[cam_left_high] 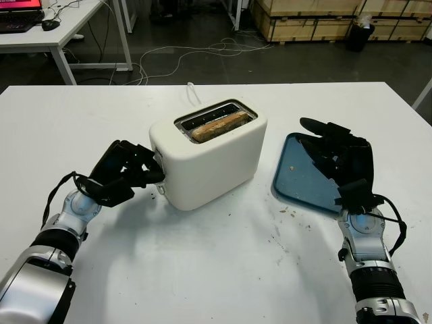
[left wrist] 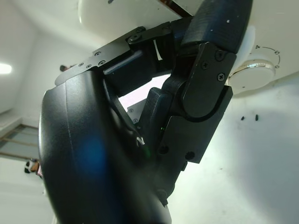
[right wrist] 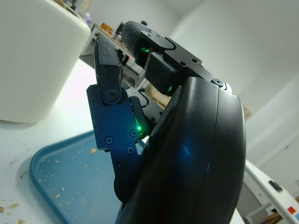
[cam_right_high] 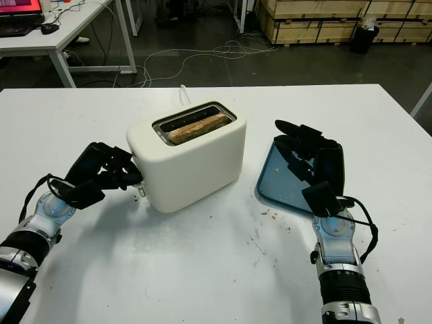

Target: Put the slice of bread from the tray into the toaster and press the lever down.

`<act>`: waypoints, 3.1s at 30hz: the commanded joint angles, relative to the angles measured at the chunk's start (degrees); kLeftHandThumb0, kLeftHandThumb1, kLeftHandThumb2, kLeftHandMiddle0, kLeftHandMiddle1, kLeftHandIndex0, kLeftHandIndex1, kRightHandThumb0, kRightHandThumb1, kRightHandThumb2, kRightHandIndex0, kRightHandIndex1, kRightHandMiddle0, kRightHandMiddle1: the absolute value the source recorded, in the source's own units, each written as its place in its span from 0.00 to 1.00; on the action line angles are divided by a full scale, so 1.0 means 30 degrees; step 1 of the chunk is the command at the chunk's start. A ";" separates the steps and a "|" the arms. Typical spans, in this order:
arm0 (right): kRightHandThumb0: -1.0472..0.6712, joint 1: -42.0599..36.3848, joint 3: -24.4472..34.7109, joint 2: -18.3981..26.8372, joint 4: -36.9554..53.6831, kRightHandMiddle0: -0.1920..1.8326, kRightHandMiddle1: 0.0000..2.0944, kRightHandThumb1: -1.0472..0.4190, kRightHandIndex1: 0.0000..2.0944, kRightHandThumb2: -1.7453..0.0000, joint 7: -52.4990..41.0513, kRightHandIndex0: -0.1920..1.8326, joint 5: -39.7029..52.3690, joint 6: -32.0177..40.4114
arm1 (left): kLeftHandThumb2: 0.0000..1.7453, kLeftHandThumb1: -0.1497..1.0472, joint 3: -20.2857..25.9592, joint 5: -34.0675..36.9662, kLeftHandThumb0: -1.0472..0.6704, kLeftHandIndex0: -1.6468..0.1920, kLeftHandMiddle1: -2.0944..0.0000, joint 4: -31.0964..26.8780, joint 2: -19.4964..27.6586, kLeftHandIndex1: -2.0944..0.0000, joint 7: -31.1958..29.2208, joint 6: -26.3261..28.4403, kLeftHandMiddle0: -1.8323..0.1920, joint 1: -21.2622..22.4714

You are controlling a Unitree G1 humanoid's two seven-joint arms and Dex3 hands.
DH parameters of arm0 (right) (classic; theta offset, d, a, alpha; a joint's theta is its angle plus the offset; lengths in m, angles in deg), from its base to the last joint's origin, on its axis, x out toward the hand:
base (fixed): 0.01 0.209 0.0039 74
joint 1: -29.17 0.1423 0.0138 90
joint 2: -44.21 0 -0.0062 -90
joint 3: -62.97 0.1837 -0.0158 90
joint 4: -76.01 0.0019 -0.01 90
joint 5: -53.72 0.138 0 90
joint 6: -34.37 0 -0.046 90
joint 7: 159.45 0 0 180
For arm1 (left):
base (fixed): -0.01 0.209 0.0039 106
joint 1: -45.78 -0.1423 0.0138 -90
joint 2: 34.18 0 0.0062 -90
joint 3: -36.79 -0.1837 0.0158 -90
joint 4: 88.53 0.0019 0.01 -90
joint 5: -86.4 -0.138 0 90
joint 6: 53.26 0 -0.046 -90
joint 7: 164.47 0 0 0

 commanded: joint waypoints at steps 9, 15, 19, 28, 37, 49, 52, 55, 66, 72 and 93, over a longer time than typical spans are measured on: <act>0.36 -0.0102 0.0000 0.0369 0.0132 0.56 0.00 0.09 0.01 0.91 0.0017 0.62 -0.0311 -0.0093 | 0.00 0.81 -0.4988 -0.5330 0.00 0.04 0.74 0.2444 -0.1904 0.80 -0.3307 0.7677 0.13 -0.1834; 0.36 -0.0043 -0.0023 0.0323 0.0233 0.55 0.00 0.09 0.00 0.91 -0.0135 0.62 -0.0156 0.0019 | 0.07 0.89 -0.3257 -0.4142 0.00 0.04 0.60 0.0005 -0.0095 0.68 -0.1293 0.4892 0.13 -0.2074; 0.35 0.0009 -0.0092 0.0291 0.0234 0.55 0.00 0.09 0.00 0.91 -0.0157 0.62 -0.0178 0.0089 | 0.23 0.89 -0.1556 -0.3481 0.00 0.04 0.46 -0.2448 0.1029 0.63 0.1050 0.2894 0.13 -0.2546; 0.35 0.0024 -0.0122 0.0229 0.0360 0.55 0.00 0.09 0.00 0.91 -0.0271 0.61 -0.0084 0.0228 | 0.36 0.89 0.2021 -0.3478 0.00 0.23 0.31 -0.7048 0.1561 0.49 0.3351 0.1550 0.16 -0.3999; 0.35 0.0131 -0.0122 0.0166 0.0119 0.55 0.00 0.09 0.00 0.91 -0.0466 0.62 -0.0006 -0.0020 | 0.38 0.89 0.4982 -0.2912 0.00 0.38 0.17 -0.9049 0.1340 0.34 0.3107 0.0767 0.24 -0.4583; 0.32 -0.0040 0.0115 0.1515 0.2210 0.53 0.00 0.09 0.00 0.93 -0.5331 0.57 0.3229 0.2403 | 0.37 0.89 0.7348 -0.3781 0.00 0.54 0.17 -1.0672 0.3165 0.18 0.1874 0.1297 0.36 -0.5480; 0.32 -0.0138 0.0253 0.2447 0.3488 0.53 0.00 0.09 0.00 0.93 -0.7094 0.57 0.4293 0.3785 | 0.39 0.89 0.7706 -0.4410 0.00 0.52 0.17 -1.1639 0.3848 0.17 0.1705 0.2628 0.37 -0.5824; 0.32 0.0053 0.0519 0.3447 0.4145 0.53 0.00 0.09 0.00 0.95 -0.8810 0.57 0.5229 0.4216 | 0.40 0.89 0.7712 -0.5080 0.00 0.53 0.17 -1.1819 0.4166 0.17 0.1793 0.3452 0.38 -0.5733; 0.33 0.1341 0.0774 0.5114 0.2989 0.54 0.00 0.09 0.01 0.98 -0.9297 0.59 0.3834 0.3788 | 0.40 0.89 0.6661 -0.6833 0.00 0.50 0.17 -0.9451 0.3258 0.17 0.3285 0.4120 0.38 -0.4441; 0.34 0.1544 0.0382 0.4652 0.1799 0.54 0.00 0.09 0.01 0.98 -0.8025 0.60 0.2052 0.2253 | 0.43 0.89 0.6191 -0.7680 0.00 0.44 0.17 -0.9168 0.3118 0.17 0.4248 0.4050 0.30 -0.4199; 0.38 0.1442 -0.0316 0.4439 0.0922 0.55 0.00 0.09 0.01 0.99 -0.6023 0.61 0.0190 0.0494 | 0.45 0.89 0.6327 -0.7704 0.00 0.50 0.17 -0.9805 0.3185 0.17 0.5336 0.4359 0.31 -0.4360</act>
